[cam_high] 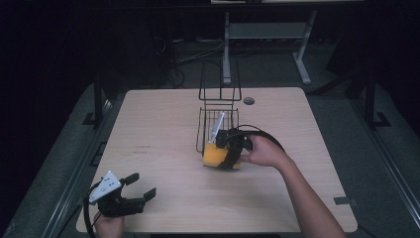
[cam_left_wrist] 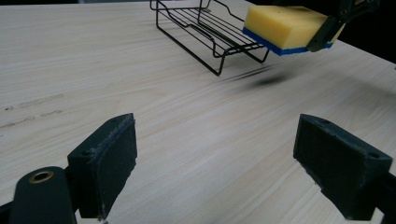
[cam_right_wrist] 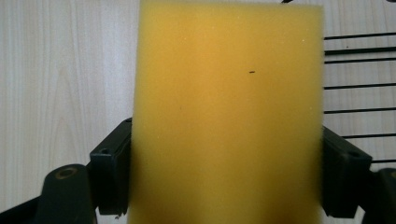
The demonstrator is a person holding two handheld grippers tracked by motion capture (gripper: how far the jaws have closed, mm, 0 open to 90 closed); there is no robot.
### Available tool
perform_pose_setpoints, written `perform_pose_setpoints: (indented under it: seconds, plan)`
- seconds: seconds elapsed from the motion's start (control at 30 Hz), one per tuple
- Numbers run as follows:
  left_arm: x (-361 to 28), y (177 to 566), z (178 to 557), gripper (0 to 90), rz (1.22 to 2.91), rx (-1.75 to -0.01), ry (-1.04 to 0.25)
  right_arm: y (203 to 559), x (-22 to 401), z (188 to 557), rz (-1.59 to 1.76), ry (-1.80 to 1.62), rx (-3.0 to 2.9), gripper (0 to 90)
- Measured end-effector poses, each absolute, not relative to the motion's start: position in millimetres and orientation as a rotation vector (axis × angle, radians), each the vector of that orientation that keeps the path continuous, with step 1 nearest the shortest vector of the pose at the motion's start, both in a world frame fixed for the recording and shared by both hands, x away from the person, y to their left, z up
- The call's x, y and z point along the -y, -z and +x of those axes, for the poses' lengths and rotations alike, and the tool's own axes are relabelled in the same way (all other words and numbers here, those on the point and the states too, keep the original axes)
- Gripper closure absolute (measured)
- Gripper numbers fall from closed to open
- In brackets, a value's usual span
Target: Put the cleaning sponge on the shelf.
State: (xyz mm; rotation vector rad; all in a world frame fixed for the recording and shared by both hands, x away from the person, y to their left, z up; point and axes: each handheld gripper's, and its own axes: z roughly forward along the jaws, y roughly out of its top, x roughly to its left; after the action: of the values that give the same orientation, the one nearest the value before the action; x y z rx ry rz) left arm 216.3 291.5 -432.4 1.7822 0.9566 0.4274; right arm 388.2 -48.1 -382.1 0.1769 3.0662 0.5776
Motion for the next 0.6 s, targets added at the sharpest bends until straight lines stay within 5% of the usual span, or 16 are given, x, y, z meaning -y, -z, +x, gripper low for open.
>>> perform_pose_setpoints:
  seconds: [0.6]
  plan:
    - [-293,433,216,12.8,1.777,-0.958,-0.426,381,46,406,0.198,-0.555,-3.076,21.5]
